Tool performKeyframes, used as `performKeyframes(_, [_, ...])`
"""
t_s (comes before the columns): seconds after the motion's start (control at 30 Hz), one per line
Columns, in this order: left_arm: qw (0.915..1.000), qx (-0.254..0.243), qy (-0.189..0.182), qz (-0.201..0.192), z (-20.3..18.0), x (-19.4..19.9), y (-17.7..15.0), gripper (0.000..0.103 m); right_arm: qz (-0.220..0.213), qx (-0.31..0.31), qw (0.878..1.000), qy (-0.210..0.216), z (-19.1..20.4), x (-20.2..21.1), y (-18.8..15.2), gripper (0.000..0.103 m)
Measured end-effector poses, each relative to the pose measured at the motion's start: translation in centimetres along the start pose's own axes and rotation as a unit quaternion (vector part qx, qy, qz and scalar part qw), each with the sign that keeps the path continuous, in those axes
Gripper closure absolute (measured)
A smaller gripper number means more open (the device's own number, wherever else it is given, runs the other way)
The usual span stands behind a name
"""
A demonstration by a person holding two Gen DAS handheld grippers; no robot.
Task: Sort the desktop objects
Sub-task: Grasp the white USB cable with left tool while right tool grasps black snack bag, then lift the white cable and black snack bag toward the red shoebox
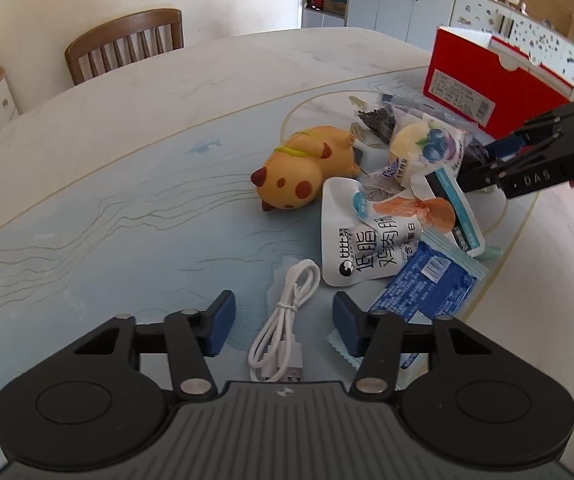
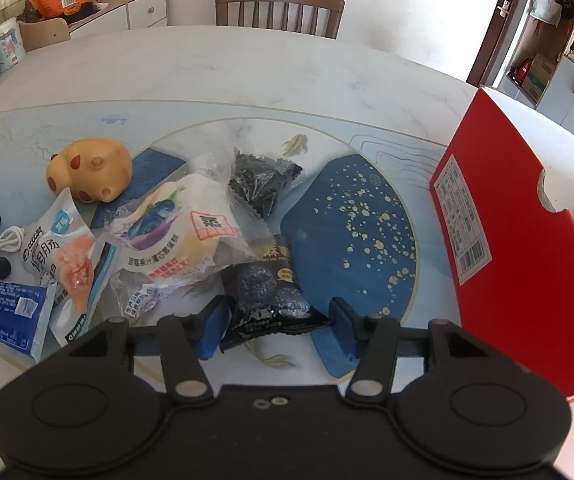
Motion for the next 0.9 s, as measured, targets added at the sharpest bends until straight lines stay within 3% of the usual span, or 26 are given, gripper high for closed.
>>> performKeyframes(0.23, [1.0, 0.0, -0.006, 0.0, -0.5, 0.2, 0.2, 0.072, -0.005, -0.002, 1.0, -0.004, 0.1, 0.2, -0.2, 0.051])
performKeyframes(0.3, [1.0, 0.003, -0.003, -0.001, -0.5, 0.1, 0.3, 0.081, -0.004, -0.002, 1.0, -0.003, 0.1, 0.2, -0.2, 0.052])
performKeyframes(0.47, [0.9997, 0.024, 0.001, 0.004, 0.1, -0.1, 0.4, 0.091, 0.002, -0.008, 1.0, -0.008, 0.0, 0.5, -0.5, 0.053])
performKeyframes(0.9, [0.9952, 0.098, -0.008, 0.01, 1.6, 0.7, 0.1, 0.093, -0.011, -0.05, 0.999, 0.002, -0.5, 3.7, -1.6, 0.054])
Point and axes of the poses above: each gripper's, at about its wrist camera, not at the fingertips, and x roughly against the way its jaws point, z to its left, y to its top, the point moved 8 cm from there along -x, roughly the way its jaws point, and after that the axes turned 14 degrees about y, right-handed, at the moved point
